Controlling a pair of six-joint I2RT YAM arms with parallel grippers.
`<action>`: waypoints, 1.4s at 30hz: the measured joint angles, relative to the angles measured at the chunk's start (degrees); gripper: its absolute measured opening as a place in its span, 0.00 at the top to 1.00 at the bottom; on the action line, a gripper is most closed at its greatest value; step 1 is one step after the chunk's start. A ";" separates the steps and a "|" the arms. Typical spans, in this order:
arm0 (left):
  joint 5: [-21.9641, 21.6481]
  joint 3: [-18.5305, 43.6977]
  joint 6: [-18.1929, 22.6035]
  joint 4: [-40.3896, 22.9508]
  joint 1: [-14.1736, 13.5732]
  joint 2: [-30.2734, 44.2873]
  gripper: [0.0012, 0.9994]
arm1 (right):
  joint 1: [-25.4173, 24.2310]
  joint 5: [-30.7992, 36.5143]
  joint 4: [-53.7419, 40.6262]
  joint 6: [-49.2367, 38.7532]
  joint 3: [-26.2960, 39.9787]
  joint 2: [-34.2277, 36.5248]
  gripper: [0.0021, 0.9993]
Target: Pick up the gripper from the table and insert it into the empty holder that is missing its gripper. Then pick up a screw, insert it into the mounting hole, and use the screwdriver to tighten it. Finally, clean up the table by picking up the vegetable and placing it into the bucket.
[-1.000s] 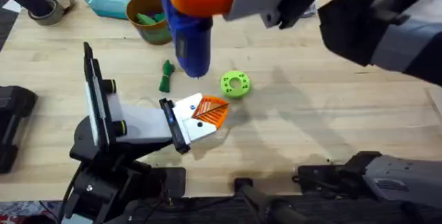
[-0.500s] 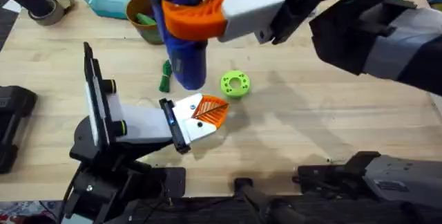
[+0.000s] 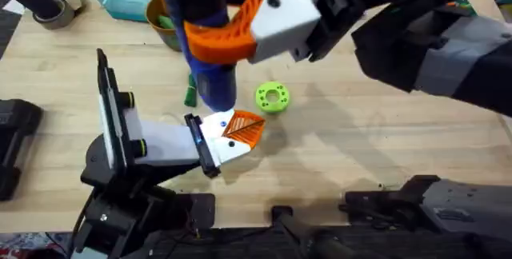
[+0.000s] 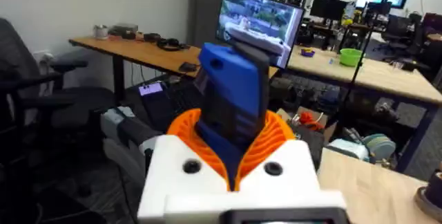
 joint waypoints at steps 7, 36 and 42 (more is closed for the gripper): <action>0.00 0.00 0.00 0.00 0.00 0.00 1.00 | 0.76 0.03 0.03 -0.72 -2.40 0.05 0.98; 0.00 0.00 0.00 0.00 0.00 0.00 1.00 | 1.71 0.18 -4.59 -6.70 -3.12 0.05 0.98; 0.00 0.00 0.00 0.00 0.00 0.00 1.00 | 1.71 0.26 -6.06 -8.15 -3.15 0.23 0.98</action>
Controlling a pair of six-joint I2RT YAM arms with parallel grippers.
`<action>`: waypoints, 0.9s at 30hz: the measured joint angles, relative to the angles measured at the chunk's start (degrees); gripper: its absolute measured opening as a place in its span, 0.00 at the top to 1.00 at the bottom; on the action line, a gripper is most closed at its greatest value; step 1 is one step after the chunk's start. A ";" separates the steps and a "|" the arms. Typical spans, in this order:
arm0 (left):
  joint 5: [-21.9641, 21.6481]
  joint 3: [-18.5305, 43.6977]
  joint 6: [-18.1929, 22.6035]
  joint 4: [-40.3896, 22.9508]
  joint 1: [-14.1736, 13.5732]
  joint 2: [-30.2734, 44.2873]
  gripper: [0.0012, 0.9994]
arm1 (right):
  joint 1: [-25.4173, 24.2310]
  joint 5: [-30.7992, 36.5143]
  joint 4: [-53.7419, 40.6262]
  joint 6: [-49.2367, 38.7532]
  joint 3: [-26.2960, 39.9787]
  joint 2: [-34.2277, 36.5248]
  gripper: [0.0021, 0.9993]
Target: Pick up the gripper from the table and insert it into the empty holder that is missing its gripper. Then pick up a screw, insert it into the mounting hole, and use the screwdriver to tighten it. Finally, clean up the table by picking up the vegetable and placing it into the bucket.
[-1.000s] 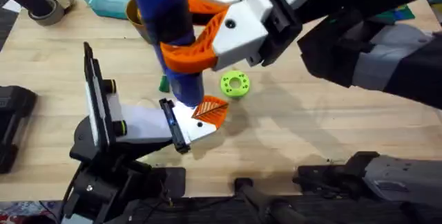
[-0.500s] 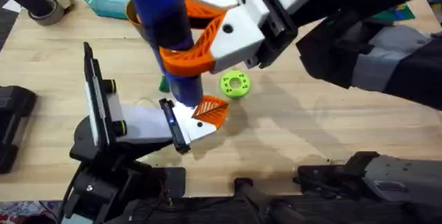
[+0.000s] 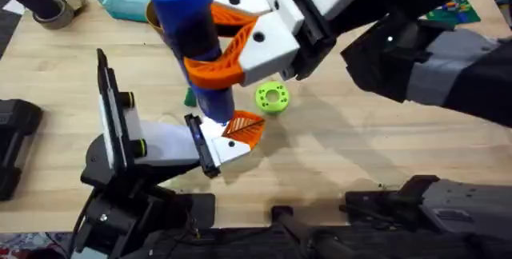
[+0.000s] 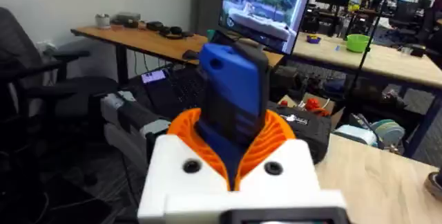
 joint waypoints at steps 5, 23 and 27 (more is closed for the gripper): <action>0.00 0.00 0.00 0.00 0.00 0.00 1.00 | 0.00 0.09 -0.33 -0.61 -0.01 0.88 0.98; 0.00 0.00 0.00 0.00 0.00 -0.01 1.00 | 0.74 0.19 -2.65 -3.02 -0.01 1.09 0.98; 0.00 0.00 0.00 0.00 0.00 0.00 1.00 | 0.74 0.19 -3.40 -3.40 -0.01 1.09 0.98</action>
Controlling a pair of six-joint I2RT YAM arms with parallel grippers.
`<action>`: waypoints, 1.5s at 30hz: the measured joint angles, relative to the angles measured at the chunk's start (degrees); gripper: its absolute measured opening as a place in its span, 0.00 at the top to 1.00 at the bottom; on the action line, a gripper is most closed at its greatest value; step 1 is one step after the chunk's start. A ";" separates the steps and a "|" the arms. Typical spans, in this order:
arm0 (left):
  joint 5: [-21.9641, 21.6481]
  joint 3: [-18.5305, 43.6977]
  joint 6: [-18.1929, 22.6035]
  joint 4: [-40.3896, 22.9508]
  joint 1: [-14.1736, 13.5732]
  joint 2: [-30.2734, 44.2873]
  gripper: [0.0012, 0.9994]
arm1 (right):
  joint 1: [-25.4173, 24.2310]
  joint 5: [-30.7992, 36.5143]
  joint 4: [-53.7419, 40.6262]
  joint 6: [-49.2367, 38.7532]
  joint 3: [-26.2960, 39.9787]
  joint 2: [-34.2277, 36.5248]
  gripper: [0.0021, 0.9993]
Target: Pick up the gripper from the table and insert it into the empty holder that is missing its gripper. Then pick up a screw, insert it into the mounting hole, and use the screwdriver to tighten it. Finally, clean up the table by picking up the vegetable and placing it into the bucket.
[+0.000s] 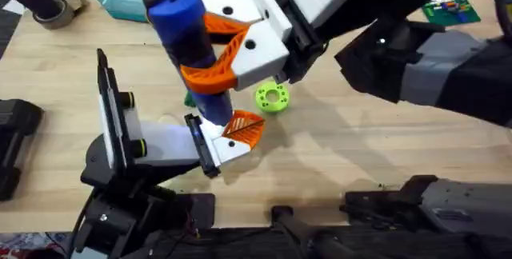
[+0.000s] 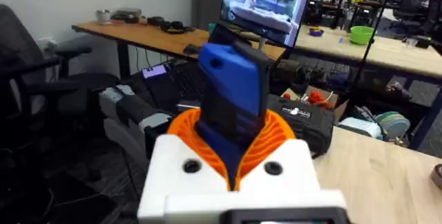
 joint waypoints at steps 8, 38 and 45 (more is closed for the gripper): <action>0.02 0.00 0.00 0.00 0.00 -0.02 1.00 | 0.00 0.01 -0.18 -0.33 0.00 0.01 0.98; 0.04 0.00 0.00 0.00 0.00 0.00 1.00 | 0.00 0.01 -1.57 -1.71 0.00 0.02 0.98; 0.03 0.00 0.00 0.00 0.00 0.00 1.00 | 0.00 0.03 -1.60 -1.72 0.00 0.00 0.98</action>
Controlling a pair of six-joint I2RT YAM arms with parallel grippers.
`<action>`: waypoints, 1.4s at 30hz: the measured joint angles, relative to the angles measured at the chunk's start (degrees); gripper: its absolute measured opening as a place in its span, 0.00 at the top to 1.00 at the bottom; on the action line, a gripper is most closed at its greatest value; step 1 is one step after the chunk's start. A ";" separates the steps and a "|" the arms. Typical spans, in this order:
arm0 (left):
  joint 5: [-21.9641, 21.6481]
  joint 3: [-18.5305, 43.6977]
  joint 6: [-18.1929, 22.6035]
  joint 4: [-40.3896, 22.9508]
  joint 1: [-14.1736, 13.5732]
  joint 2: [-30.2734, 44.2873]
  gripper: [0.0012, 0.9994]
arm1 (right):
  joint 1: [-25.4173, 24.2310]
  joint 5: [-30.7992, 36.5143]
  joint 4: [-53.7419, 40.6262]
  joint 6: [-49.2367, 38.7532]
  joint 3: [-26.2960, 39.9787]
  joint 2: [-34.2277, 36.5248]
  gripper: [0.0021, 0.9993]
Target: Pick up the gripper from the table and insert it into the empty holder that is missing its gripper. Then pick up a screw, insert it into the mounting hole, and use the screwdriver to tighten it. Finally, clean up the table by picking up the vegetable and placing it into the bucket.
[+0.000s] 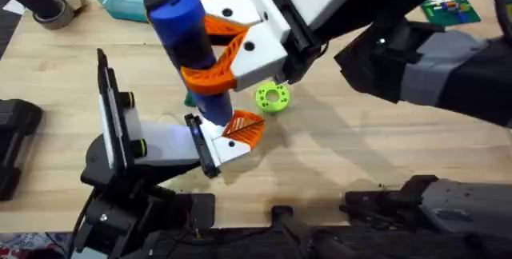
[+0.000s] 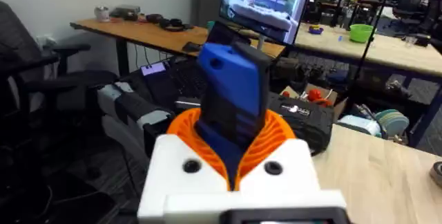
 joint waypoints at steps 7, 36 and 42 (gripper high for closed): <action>0.01 0.00 0.00 -0.02 0.00 0.00 1.00 | 0.39 -0.06 -0.11 -0.99 0.00 0.00 0.98; 0.00 0.00 0.00 -0.02 0.00 0.00 1.00 | 0.59 -0.06 -0.87 -1.72 0.00 0.00 0.98; 0.00 0.00 0.00 -0.02 0.00 0.00 1.00 | 0.59 -0.06 -0.87 -1.75 0.00 0.02 0.98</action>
